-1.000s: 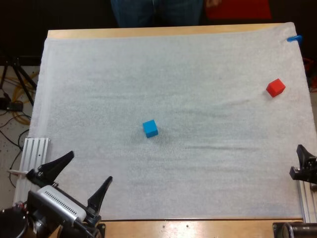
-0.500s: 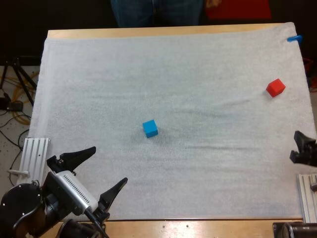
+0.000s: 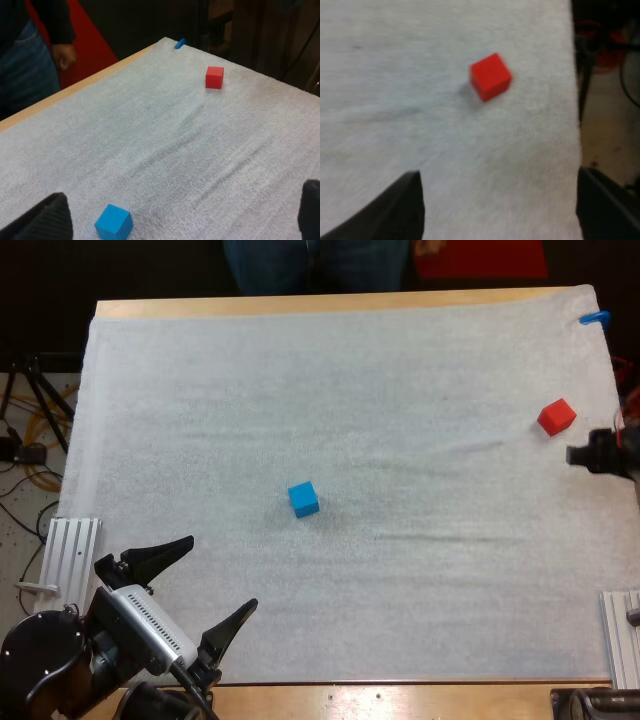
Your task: Stack red cube on blue cube
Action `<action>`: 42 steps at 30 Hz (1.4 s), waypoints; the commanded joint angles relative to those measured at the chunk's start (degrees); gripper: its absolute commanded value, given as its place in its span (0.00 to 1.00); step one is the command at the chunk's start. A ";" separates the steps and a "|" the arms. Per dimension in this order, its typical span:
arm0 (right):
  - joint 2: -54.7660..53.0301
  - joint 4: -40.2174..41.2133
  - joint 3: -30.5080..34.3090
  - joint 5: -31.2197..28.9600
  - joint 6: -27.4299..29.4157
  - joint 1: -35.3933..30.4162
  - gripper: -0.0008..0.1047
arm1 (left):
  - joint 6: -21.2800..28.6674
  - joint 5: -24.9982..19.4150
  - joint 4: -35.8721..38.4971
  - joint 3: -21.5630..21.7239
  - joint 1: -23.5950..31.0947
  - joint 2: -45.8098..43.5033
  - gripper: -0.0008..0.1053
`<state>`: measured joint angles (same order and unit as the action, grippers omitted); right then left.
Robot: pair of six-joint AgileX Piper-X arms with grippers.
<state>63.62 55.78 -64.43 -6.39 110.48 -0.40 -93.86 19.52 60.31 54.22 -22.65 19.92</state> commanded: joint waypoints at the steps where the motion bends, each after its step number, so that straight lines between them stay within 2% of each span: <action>1: 1.92 -2.32 -0.43 -1.09 1.09 0.07 0.68 | 0.10 0.46 -0.13 0.33 -0.28 0.16 0.83; 8: 11.68 -9.43 -1.91 -1.08 2.22 -0.08 0.71 | -0.12 0.46 -0.13 0.33 -0.28 0.16 0.83; 19: 31.02 -10.54 -15.48 0.18 3.37 -0.65 0.71 | -0.12 0.46 -0.13 0.33 -0.28 0.16 0.83; 24: 36.56 -10.54 -18.69 1.59 3.37 -2.36 0.71 | -1.43 0.46 -0.13 0.33 -0.28 0.16 0.83; 34: 45.15 -10.67 -19.41 6.39 2.67 -4.10 0.71 | -1.42 0.46 -0.13 0.33 -0.28 0.16 0.83; 42: 49.38 -11.61 -19.41 6.69 2.72 -4.10 0.69 | -1.42 0.46 -0.13 0.33 -0.28 0.16 0.83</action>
<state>112.99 44.78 -83.31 -0.68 112.80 -4.45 -94.69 19.52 60.31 54.22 -22.65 19.92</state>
